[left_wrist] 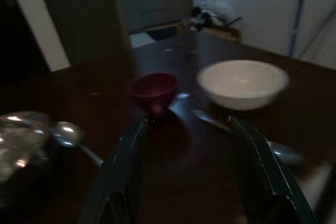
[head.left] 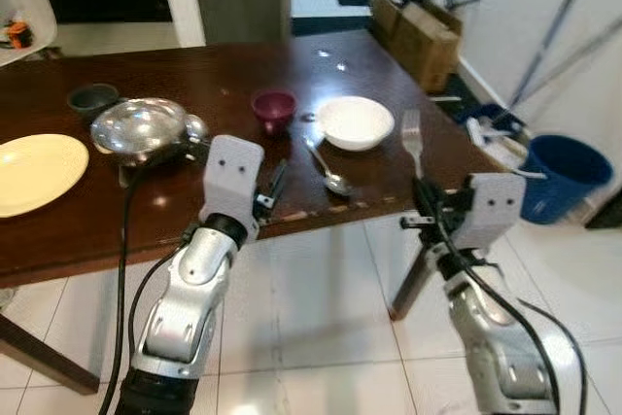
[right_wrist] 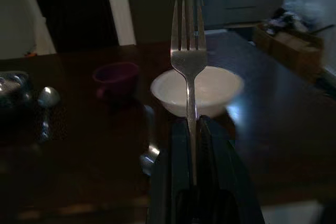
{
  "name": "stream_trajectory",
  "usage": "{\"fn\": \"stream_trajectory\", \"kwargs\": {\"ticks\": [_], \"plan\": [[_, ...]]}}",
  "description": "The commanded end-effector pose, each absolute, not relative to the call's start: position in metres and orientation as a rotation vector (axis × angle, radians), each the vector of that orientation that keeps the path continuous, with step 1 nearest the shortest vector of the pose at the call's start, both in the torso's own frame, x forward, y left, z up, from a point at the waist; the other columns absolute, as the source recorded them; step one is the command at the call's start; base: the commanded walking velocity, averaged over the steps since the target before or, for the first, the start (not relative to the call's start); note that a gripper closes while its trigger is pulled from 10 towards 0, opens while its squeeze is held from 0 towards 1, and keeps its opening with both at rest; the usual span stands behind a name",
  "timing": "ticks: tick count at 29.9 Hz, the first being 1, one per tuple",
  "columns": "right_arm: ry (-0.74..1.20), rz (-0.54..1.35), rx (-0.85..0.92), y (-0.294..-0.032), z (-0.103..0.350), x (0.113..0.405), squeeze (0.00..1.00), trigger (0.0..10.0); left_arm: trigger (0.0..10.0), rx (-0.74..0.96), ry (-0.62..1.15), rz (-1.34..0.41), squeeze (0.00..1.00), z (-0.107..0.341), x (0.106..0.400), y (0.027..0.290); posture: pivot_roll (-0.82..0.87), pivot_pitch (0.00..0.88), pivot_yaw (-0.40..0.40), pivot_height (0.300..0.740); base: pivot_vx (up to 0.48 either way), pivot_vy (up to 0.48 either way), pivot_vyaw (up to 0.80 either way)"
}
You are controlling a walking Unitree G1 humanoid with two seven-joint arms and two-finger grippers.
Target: Setting the table
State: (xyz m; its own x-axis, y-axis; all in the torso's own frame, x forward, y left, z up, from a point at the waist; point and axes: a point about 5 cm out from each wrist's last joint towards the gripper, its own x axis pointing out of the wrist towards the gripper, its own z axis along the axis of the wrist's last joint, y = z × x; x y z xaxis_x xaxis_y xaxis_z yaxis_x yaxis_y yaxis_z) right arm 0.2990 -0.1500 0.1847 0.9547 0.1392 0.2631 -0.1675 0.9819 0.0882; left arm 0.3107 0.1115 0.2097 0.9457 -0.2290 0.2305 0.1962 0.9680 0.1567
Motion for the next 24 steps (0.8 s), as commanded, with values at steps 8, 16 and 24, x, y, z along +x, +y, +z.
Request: {"fn": "stream_trajectory", "kwargs": {"ticks": [8,16,24], "plan": [[-0.236,0.172,0.101,-0.149,0.179,0.297,0.0,10.0,10.0,0.141,-0.245,-0.226,0.0,0.207,0.311,0.11,-0.07,0.047,0.067,0.74,0.476,0.0,0.0],[-0.188,0.262,0.047,-0.147,0.175,0.292,0.0,10.0,10.0,0.111,-0.247,-0.277,0.0,0.209,0.307,0.108,-0.06,0.044,0.068,0.74,0.204,0.0,0.0],[-0.089,0.313,-0.042,-0.153,0.165,0.28,0.0,10.0,10.0,0.089,-0.194,-0.386,0.0,0.205,0.302,0.109,-0.07,0.044,0.065,0.74,0.0,0.0,0.0]]}}
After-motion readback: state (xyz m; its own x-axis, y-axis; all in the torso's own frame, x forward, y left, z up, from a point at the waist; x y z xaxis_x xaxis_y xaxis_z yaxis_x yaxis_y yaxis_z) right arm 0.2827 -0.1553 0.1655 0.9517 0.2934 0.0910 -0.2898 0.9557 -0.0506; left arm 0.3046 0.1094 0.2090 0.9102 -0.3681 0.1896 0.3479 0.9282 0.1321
